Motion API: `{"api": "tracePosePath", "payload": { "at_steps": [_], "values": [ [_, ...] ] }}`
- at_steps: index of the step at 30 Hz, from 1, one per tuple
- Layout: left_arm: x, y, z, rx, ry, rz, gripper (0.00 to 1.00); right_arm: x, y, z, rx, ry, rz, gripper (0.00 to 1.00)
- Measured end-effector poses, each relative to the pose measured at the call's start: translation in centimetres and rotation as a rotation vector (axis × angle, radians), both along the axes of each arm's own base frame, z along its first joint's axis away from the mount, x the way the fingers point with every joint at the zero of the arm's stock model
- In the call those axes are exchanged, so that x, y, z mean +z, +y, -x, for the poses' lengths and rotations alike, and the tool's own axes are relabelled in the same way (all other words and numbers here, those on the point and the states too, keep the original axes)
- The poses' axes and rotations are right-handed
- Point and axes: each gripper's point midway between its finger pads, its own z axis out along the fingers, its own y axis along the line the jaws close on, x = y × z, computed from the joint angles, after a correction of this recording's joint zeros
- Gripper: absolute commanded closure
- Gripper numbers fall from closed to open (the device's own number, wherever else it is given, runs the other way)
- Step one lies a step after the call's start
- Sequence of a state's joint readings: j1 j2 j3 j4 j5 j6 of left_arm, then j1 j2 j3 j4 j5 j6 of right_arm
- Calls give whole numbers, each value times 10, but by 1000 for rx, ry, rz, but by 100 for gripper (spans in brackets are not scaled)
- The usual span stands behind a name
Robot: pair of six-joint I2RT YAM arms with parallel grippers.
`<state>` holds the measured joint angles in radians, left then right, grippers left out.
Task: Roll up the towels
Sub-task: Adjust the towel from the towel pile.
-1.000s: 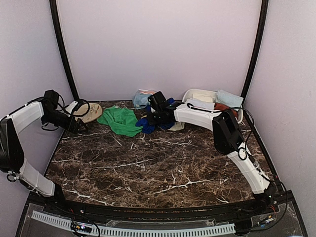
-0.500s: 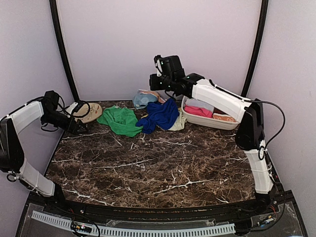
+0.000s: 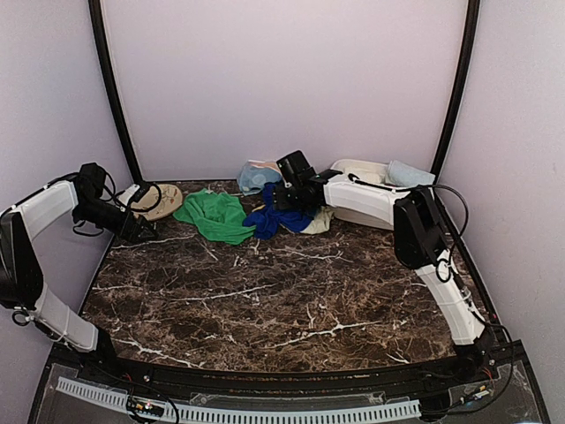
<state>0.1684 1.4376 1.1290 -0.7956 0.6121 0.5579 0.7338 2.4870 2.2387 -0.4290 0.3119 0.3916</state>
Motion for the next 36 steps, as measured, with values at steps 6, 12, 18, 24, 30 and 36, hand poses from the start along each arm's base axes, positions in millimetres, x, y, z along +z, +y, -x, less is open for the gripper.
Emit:
{"api": "tracePosePath", "payload": {
  "at_steps": [6,12,18,24,30,36],
  "values": [
    [0,-1,1,-6,2,3,12,-37,-21,-10,-18,85,18,37],
    [0,-1,1,-7,2,4,13,-37,-14,-9,23,120,-44,59],
    [0,-1,1,-7,2,4,14,-36,-3,-4,72,165,-117,31],
    [2,-2,1,-10,0,12,14,-48,-2,3,100,211,-137,29],
    [2,-3,2,-12,4,18,16,-58,-5,7,95,232,-118,72],
    [2,-3,3,-13,8,18,17,-45,-1,1,92,208,-146,100]
  ]
}}
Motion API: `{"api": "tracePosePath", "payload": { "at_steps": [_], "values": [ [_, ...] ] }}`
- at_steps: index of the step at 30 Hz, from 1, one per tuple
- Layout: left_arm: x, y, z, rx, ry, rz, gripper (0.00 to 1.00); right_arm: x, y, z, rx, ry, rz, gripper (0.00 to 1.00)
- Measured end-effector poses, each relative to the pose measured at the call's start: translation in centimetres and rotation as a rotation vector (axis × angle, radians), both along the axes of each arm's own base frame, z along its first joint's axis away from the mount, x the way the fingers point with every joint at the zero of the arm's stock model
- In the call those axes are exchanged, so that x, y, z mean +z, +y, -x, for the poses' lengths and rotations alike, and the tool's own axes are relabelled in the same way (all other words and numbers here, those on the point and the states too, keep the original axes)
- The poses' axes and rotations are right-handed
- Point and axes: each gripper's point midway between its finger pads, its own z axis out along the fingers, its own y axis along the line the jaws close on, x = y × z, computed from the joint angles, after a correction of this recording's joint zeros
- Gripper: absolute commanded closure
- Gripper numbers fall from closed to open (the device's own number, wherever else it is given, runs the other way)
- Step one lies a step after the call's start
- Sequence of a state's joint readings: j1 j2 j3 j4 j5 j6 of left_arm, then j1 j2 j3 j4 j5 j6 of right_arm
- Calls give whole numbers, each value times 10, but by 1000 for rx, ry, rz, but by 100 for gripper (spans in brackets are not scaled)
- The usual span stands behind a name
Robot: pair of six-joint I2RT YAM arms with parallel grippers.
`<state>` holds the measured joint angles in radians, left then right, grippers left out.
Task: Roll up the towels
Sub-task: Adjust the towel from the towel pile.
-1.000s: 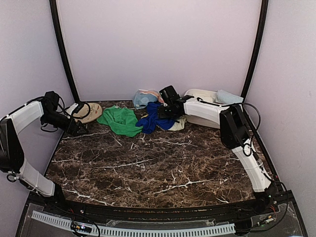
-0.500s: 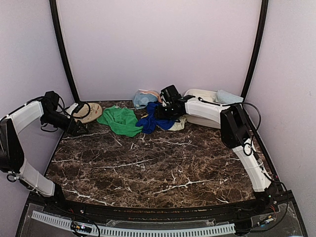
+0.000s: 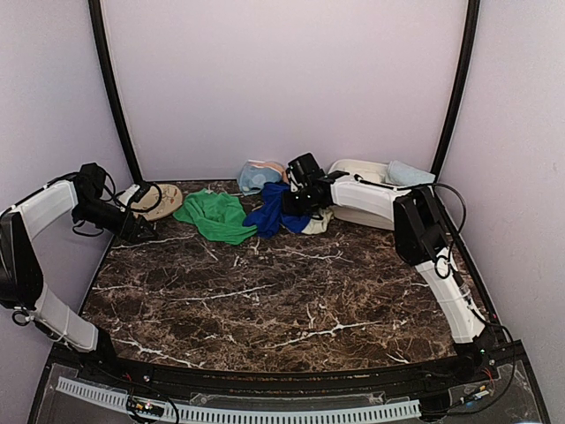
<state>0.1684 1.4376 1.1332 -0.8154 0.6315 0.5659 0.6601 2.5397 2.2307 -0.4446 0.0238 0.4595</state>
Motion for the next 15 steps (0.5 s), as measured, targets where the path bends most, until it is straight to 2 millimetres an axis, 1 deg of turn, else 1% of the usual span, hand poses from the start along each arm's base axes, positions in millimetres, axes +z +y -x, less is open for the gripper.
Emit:
{"api": "tracePosePath", "payload": {
  "at_steps": [4,6,7,9,10,12,13,14,15],
  "values": [
    [0,0,1,0,3,2,19,12,1,-1,13,-22,-6,100],
    [0,-1,1,-1,3,5,19,31,2,-1,20,-44,-18,100],
    [0,-1,1,-2,4,6,19,44,2,0,25,-61,-26,100],
    [0,-1,1,-2,4,7,19,81,1,2,38,-110,-54,100],
    [1,-1,1,-2,4,8,19,110,1,4,50,-149,-77,100],
    [2,-1,1,-4,5,8,19,158,-1,11,68,-216,-122,100],
    [3,-1,1,-5,3,7,19,184,-3,17,78,-253,-145,100],
    [3,-1,1,-5,2,7,19,214,-6,24,87,-297,-173,100],
    [3,-1,1,-6,1,6,19,236,-10,29,94,-333,-196,100]
  ]
}}
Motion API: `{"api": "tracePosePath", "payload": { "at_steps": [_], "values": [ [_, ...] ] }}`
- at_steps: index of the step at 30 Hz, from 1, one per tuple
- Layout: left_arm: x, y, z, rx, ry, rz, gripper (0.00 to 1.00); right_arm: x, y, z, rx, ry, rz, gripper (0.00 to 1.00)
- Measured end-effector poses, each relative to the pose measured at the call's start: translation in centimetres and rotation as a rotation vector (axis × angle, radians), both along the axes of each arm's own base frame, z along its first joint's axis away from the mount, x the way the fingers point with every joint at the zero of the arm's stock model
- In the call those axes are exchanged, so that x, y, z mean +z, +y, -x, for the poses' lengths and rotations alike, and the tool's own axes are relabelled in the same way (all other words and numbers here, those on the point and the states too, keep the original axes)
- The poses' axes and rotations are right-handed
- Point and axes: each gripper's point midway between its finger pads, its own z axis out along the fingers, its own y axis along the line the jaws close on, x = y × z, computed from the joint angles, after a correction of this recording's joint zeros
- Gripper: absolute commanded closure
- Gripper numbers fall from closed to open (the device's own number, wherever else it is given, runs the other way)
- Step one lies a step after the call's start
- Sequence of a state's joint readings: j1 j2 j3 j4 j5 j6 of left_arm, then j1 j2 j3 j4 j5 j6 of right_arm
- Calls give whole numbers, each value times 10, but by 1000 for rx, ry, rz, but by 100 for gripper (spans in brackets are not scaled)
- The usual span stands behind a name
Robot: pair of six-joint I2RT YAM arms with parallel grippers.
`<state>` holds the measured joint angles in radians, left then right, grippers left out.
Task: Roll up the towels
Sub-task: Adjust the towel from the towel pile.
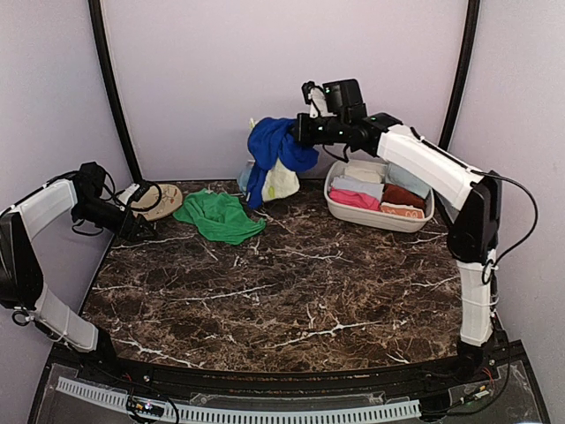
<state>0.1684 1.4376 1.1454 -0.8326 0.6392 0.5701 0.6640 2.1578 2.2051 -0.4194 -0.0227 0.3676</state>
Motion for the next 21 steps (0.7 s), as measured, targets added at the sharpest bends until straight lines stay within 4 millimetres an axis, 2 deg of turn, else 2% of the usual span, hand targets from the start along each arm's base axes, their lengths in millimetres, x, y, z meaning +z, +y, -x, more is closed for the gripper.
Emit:
{"api": "tracePosePath", "payload": {
  "at_steps": [2,3,4,6,8,12,13,14,15,16,18,19,21],
  "values": [
    [0,0,1,0,3,1,19,45,-10,14,10,-79,-43,100],
    [0,0,1,0,6,1,19,56,-13,18,11,-99,-51,100],
    [0,0,2,-1,8,2,19,65,-16,22,12,-121,-57,100],
    [0,-1,2,-1,10,4,20,62,-18,23,13,-129,-50,100],
    [0,-1,3,-3,11,7,20,37,-15,20,15,-95,-19,100],
    [0,-2,3,-5,11,10,20,-58,-4,7,25,51,89,98],
    [0,-2,3,-6,11,11,20,-82,-2,5,29,88,115,91],
    [0,-2,3,-6,11,12,20,-110,0,4,31,134,148,76],
    [1,-2,3,-7,10,13,20,-129,0,4,31,167,171,60],
    [1,-2,3,-7,10,14,20,-151,-1,5,29,208,201,53],
    [2,-3,2,-8,7,16,20,-173,-5,8,18,246,246,39],
    [4,-3,2,-8,5,17,20,-178,-9,10,12,246,279,36],
    [6,-3,1,-9,-1,19,20,-175,-11,9,-14,215,314,30]
  ]
}}
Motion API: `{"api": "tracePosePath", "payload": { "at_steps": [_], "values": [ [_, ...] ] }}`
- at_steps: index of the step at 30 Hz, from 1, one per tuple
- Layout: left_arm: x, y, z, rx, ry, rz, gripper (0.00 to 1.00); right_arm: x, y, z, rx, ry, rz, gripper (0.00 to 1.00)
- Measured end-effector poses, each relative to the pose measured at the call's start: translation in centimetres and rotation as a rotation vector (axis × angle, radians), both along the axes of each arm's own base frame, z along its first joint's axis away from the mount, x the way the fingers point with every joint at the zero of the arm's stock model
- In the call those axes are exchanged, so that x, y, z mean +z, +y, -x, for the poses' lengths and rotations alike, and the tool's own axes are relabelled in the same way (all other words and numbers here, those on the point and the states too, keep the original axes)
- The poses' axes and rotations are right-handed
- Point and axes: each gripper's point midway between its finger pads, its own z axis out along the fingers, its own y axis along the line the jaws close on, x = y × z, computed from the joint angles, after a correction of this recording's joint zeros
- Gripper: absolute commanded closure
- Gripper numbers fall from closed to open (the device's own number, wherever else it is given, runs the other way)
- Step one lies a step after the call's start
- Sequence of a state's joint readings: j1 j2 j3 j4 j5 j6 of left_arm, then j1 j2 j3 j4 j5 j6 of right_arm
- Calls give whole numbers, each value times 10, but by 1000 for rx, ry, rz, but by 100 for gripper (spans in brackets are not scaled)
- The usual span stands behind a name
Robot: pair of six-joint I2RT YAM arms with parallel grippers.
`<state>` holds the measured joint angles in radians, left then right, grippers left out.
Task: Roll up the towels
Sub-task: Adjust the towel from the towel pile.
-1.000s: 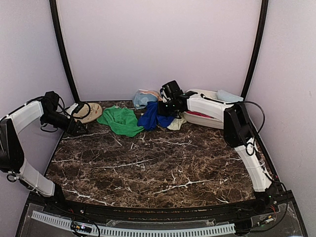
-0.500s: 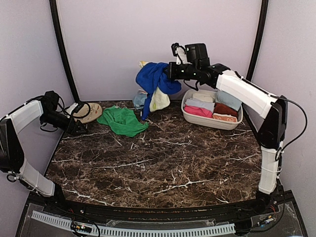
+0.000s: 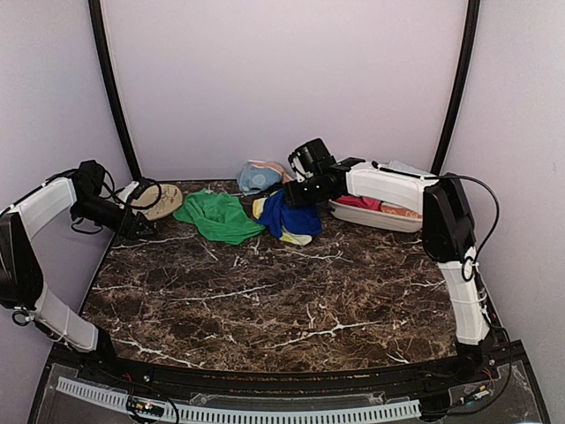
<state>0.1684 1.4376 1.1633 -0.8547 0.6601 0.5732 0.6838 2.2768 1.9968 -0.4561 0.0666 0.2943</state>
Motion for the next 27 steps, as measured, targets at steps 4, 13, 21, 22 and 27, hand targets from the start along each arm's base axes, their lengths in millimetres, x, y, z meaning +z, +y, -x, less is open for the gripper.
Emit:
{"api": "tracePosePath", "payload": {
  "at_steps": [4,13,21,22,27],
  "values": [
    [1,-1,0,-1,-2,4,20,21,11,9,0,-118,89,25],
    [1,-1,-1,-2,3,6,20,44,57,35,66,-219,135,39],
    [4,-1,-1,-3,1,9,21,14,24,10,-12,-176,228,40],
    [4,-1,-1,-3,2,10,21,13,21,8,-19,-175,234,47],
    [4,-1,0,-4,4,11,22,-3,12,6,-23,-127,219,100]
  ]
}}
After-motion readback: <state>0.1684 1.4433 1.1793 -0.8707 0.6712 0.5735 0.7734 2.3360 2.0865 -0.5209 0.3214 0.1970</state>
